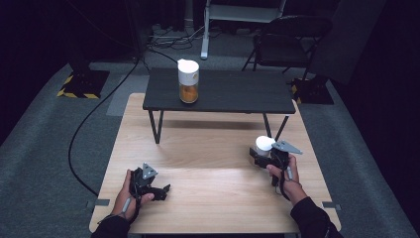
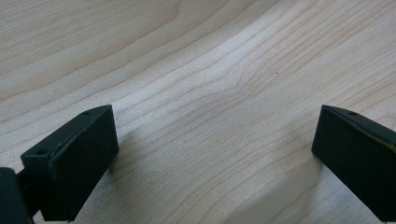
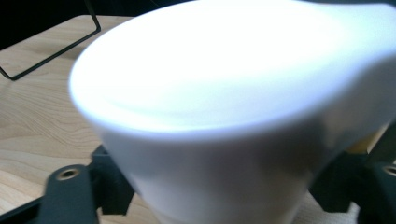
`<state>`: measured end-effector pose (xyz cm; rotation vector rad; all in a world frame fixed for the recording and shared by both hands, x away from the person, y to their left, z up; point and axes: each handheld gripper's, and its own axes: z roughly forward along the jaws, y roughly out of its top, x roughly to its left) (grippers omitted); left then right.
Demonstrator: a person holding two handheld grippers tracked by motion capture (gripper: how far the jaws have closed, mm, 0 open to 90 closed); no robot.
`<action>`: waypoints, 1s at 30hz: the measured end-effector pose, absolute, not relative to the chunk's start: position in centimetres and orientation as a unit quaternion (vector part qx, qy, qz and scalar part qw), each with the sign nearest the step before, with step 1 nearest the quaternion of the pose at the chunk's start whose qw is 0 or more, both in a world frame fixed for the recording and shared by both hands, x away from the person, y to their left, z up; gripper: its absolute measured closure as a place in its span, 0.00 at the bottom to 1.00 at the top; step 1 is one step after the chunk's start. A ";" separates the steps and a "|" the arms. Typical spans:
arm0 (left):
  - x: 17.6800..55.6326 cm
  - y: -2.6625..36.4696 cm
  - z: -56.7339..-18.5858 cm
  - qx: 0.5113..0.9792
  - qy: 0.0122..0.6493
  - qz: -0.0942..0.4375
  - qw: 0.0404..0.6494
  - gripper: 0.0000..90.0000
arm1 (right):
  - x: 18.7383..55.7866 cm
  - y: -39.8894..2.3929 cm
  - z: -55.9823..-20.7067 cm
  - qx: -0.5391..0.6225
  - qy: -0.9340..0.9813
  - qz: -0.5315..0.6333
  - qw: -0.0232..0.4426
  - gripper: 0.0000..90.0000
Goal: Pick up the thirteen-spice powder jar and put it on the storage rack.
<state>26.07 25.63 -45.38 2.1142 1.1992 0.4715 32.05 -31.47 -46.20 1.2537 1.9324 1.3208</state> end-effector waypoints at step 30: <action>26.1 25.6 -45.4 0.808 0.456 0.179 0.326 0.01 | 29.8 -31.5 -45.3 0.434 0.696 0.502 0.273 0.31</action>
